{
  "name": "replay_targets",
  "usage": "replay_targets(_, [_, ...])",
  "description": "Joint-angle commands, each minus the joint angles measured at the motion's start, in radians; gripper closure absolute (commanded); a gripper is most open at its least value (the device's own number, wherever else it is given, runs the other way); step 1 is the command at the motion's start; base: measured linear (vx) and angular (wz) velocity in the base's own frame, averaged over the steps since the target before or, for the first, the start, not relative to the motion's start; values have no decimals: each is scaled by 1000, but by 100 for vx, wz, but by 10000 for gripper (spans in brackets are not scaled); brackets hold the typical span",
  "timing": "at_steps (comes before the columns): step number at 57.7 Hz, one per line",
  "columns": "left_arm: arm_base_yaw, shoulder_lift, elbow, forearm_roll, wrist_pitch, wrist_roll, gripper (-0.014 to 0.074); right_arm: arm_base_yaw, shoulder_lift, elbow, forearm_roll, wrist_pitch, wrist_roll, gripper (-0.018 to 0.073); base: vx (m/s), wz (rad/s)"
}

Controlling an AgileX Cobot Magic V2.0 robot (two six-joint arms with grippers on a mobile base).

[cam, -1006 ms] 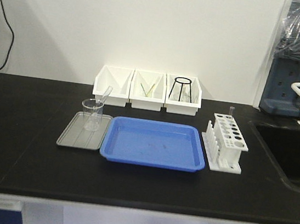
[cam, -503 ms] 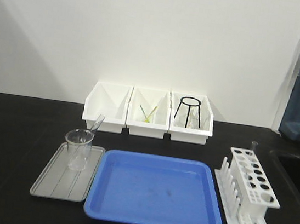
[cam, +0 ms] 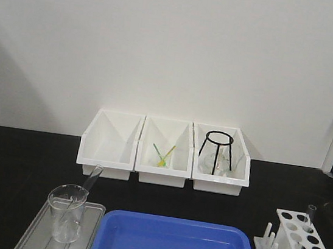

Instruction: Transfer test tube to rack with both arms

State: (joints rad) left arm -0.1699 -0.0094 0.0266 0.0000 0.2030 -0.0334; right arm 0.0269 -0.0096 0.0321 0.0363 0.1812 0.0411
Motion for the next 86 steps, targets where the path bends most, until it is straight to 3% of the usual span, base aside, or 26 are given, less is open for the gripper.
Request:
replay_targets(1, [3, -16, -21, 0, -80, -7, 603, 2, -8, 14, -4, -87, -7, 570, 27, 3])
replay_targets(30, [3, -16, -21, 8, -83, 4, 603, 2, -8, 14, -4, -87, -8, 570, 13, 2])
replay_targets(39, [3, -16, -21, 39, -85, 25, 603, 2, -8, 14, -66, -88, -41, 570, 0, 0])
replay_targets(52, [3, -16, -21, 41, -87, 25, 603, 2, -8, 14, -68, -90, -41, 570, 0, 0])
replay_targets(59, [3, -16, -21, 41, -166, 25, 603, 2, -8, 14, -68, -95, -41, 570, 0, 0])
replay_targets(66, [3, -16, -41, -7, -342, -22, 603, 2, -8, 9, -55, -247, -41, 570, 0, 0])
replay_targets(71, [3, -14, -102, -35, -458, -45, 603, 2, -8, -42, -53, -364, -41, 570, 0, 0])
replay_targets(76, [3, 9, -238, -20, -407, -23, 603, 2, 4, -186, -53, -365, -41, 570, 0, 0])
replay_targets(86, [3, 231, -576, -22, -331, 120, 603, 2, 208, -537, -54, -304, -93, 570, 0, 0])
